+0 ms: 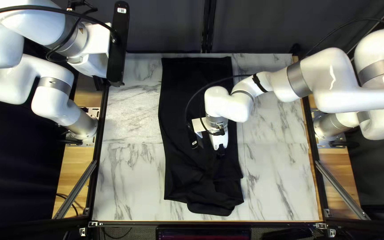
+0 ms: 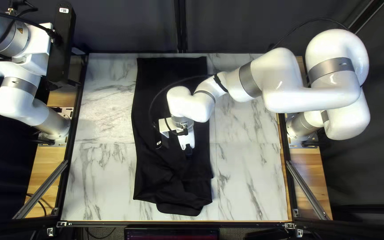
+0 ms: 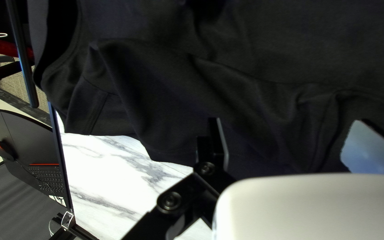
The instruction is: Fold t-shirt
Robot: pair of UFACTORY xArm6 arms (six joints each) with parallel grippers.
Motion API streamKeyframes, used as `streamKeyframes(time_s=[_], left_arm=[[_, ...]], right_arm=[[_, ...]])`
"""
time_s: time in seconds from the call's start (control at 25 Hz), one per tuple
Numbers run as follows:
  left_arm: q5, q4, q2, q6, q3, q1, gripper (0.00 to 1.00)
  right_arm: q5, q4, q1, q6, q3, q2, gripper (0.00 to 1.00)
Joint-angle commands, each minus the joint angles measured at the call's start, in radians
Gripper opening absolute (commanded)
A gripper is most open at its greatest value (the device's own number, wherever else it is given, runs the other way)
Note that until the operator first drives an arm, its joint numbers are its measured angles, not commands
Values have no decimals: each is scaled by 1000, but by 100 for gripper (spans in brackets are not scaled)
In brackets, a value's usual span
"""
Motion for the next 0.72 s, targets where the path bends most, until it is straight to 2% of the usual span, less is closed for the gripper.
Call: streamKeyframes(time_s=[0.04, 0.64, 0.72], left_arm=[[0, 0, 0, 0, 0, 0, 100], [0, 0, 0, 0, 0, 0, 100], [0, 0, 0, 0, 0, 0, 100]], right_arm=[[8, 0, -3, -5, -8, 7, 5], [37, -48, -14, 36, -20, -24, 4], [40, -51, -17, 36, -20, -27, 8]])
